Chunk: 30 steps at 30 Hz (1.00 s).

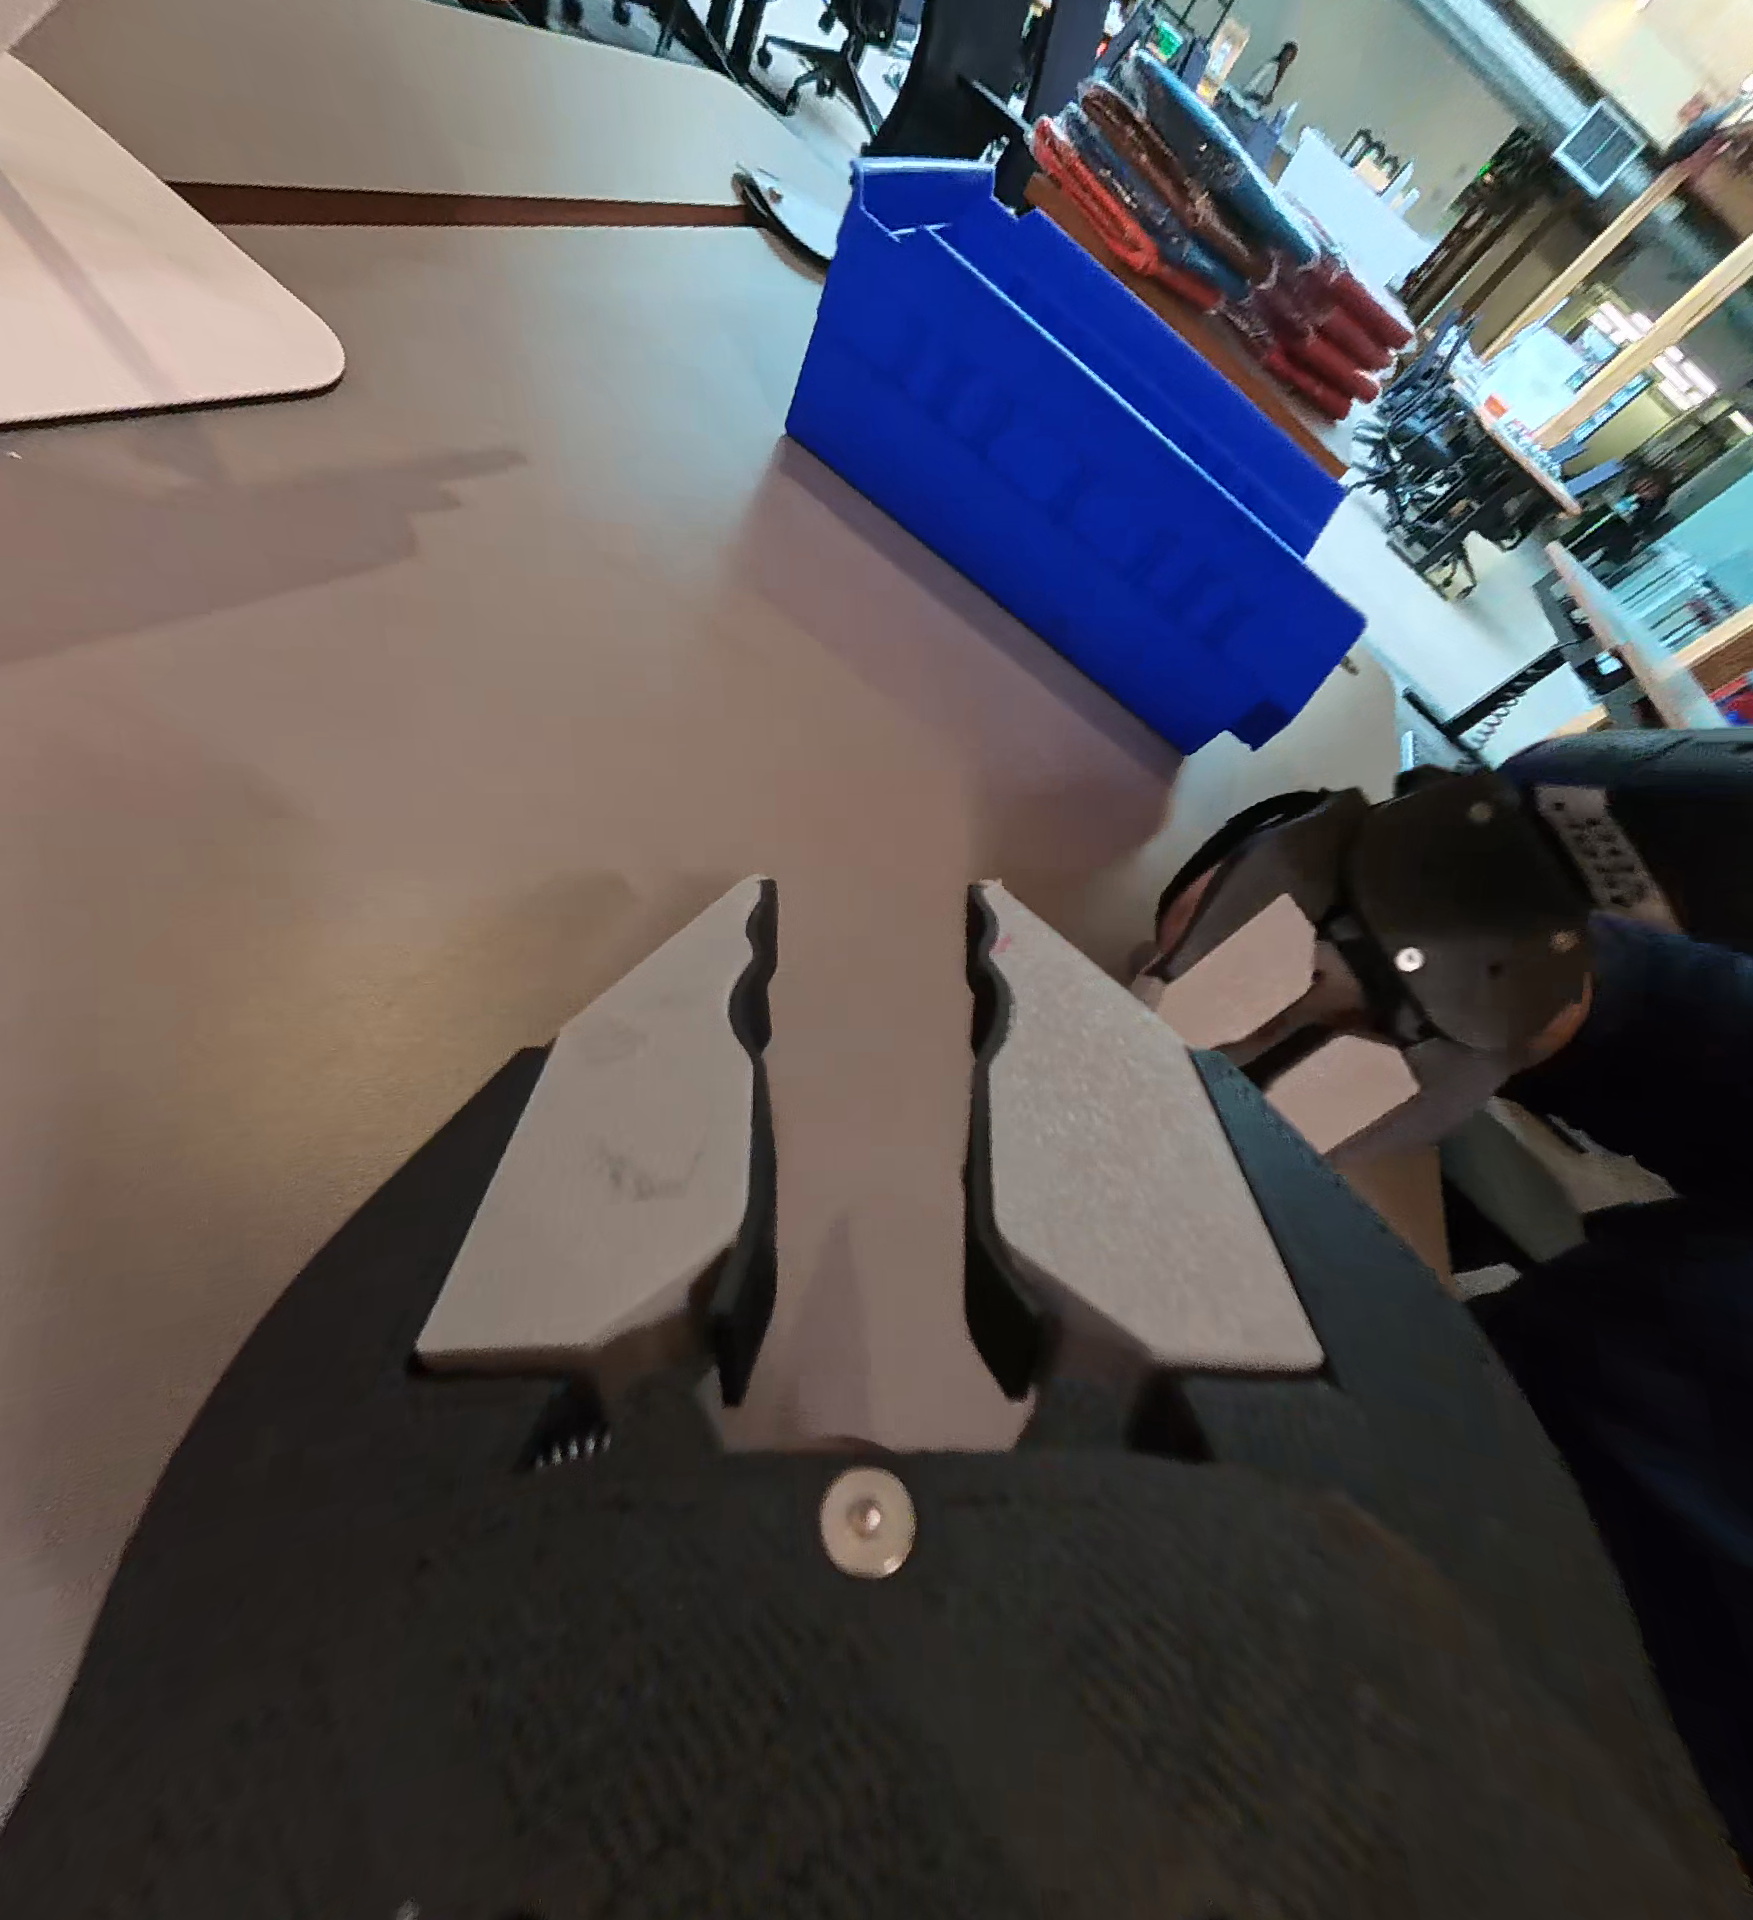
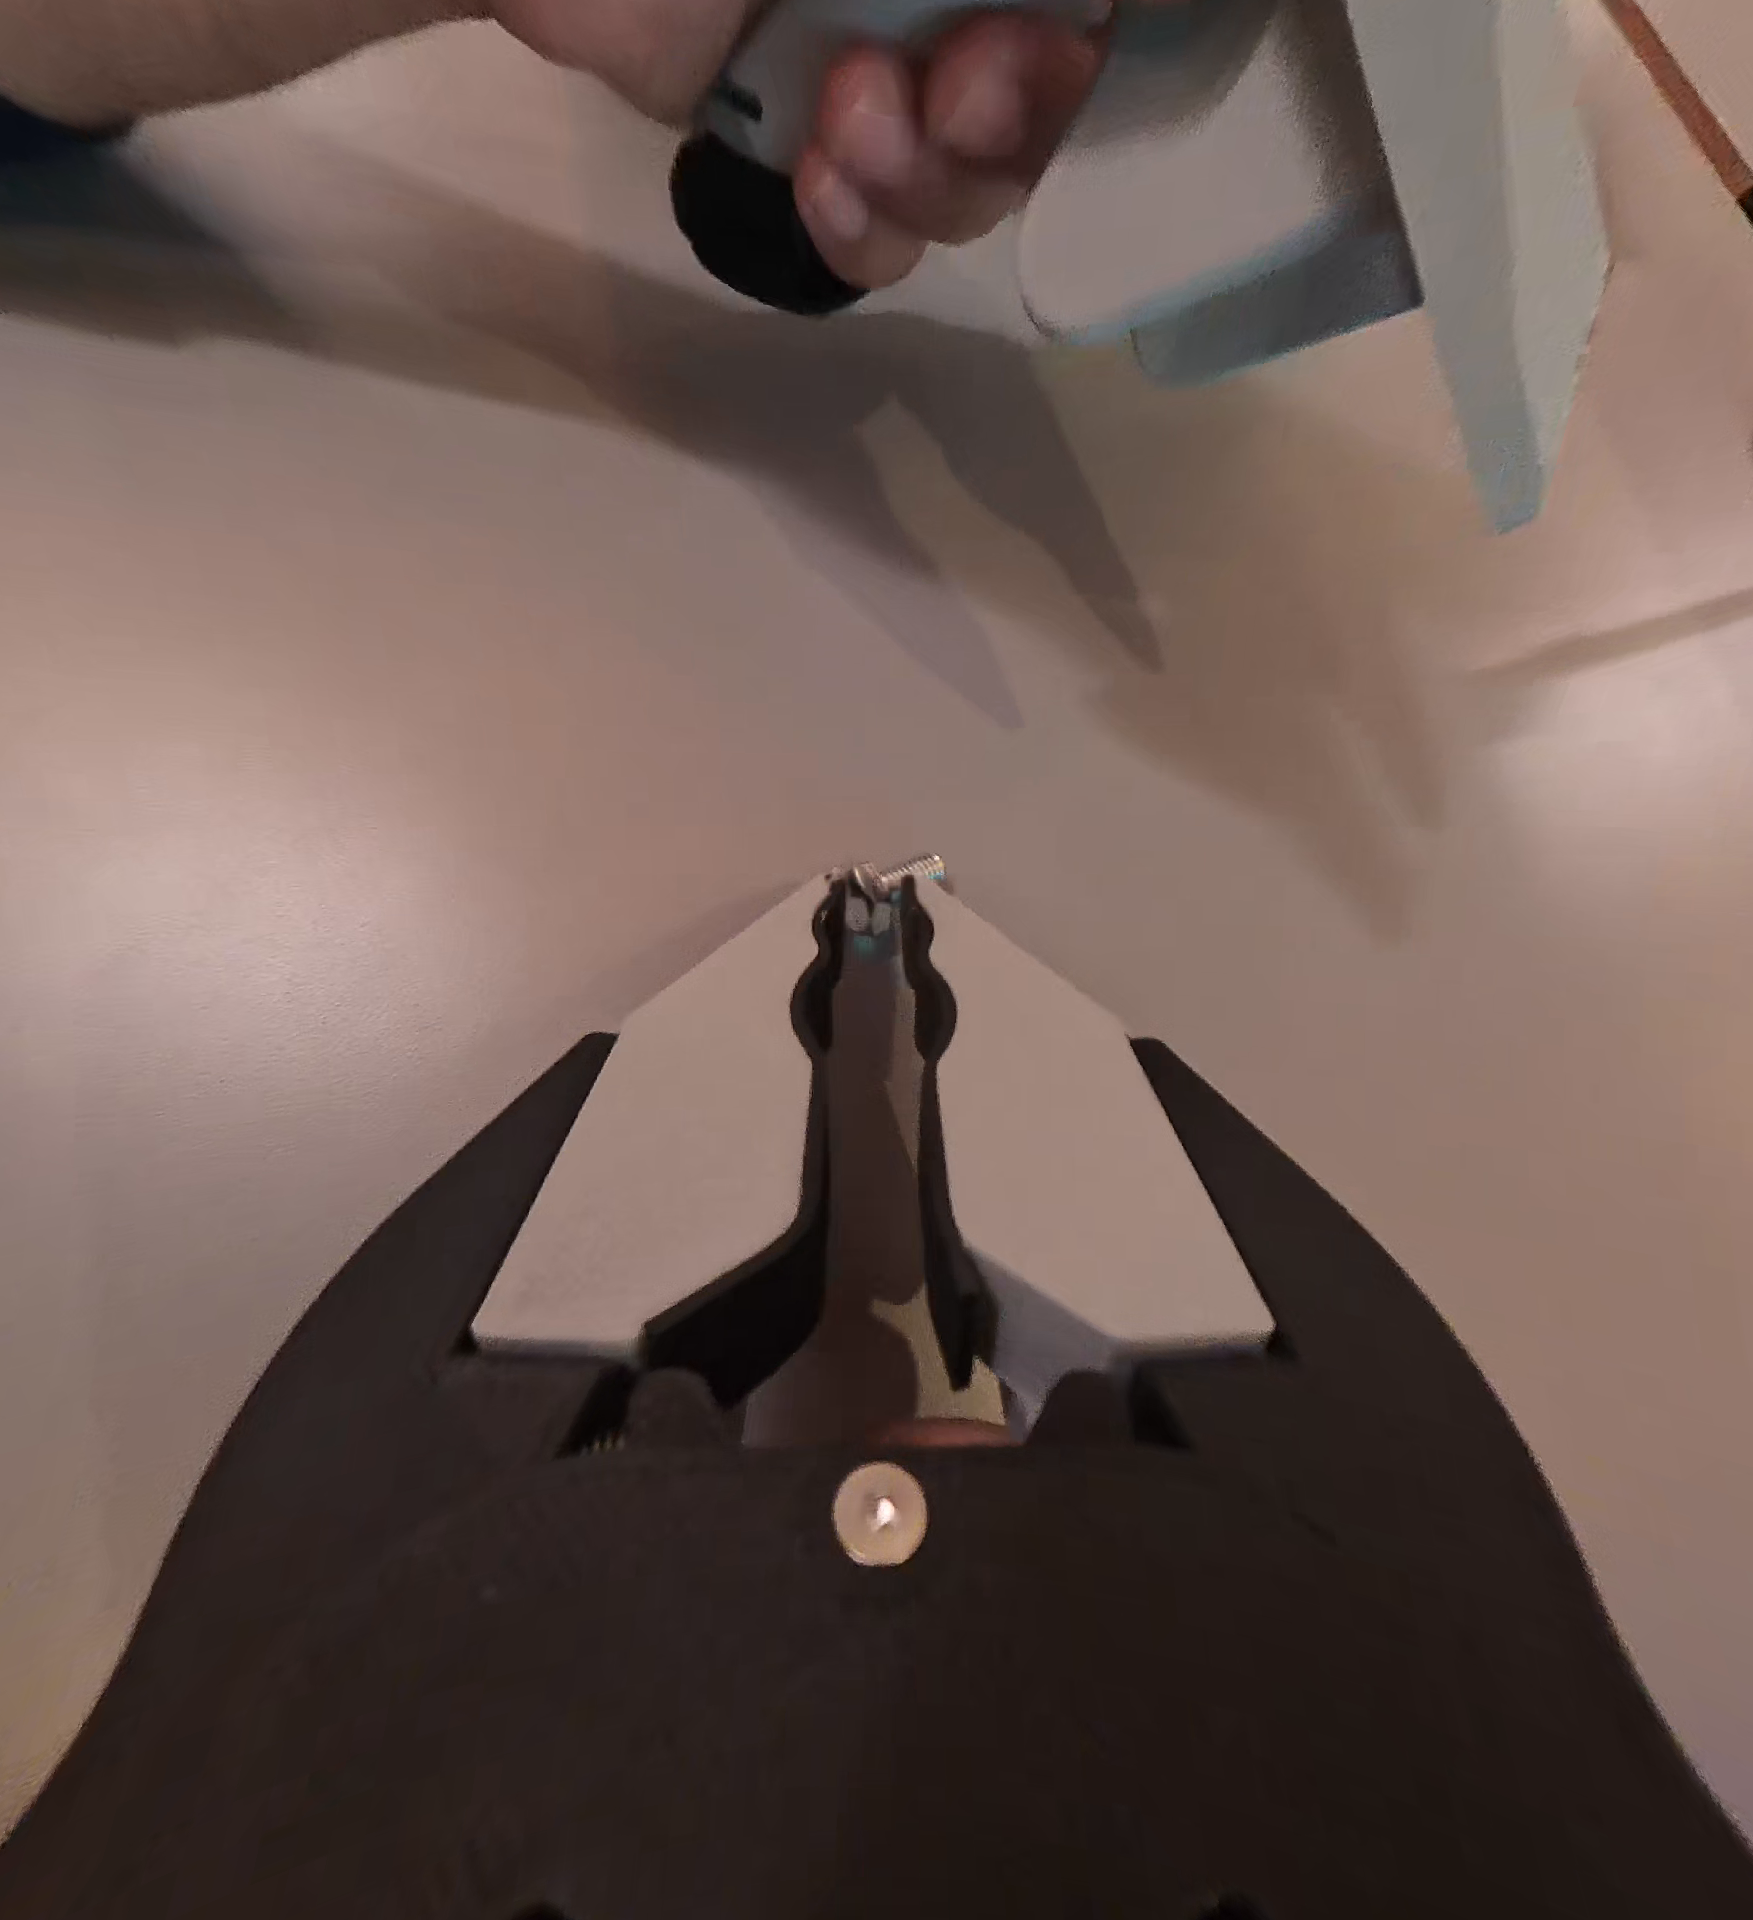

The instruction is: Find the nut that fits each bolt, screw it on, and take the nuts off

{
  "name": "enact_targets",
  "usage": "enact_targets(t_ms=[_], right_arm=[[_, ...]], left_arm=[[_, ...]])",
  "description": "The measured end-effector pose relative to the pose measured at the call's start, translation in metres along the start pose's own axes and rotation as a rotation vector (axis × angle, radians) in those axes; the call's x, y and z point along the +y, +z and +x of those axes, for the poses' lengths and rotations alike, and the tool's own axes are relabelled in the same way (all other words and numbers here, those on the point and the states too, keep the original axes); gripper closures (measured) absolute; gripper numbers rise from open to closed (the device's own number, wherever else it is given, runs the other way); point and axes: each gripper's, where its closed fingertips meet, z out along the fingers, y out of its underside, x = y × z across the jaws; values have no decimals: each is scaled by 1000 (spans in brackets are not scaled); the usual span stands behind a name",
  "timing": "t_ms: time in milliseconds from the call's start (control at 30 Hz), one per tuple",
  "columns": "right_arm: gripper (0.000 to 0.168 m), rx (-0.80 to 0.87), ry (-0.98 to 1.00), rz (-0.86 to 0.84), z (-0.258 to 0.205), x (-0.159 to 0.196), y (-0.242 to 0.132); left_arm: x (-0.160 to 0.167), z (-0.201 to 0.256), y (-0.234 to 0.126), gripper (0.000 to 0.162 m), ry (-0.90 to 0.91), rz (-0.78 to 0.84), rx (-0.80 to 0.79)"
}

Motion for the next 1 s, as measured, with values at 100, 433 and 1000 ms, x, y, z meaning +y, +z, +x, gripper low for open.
enact_targets(t_ms=[100, 433, 1000], right_arm=[[162, -9, 7, -7, 1, 1, 3], [163, 250, -110, 178, 38, -29, -39], [164, 537, -368, 291, 46, -56, -78]], left_arm=[[1, 2, 1, 128, -12, -2, 12], [20, 21, 14, 127, -37, -96, 124], [0, 80, 12, 146, -125, 48, 482]])
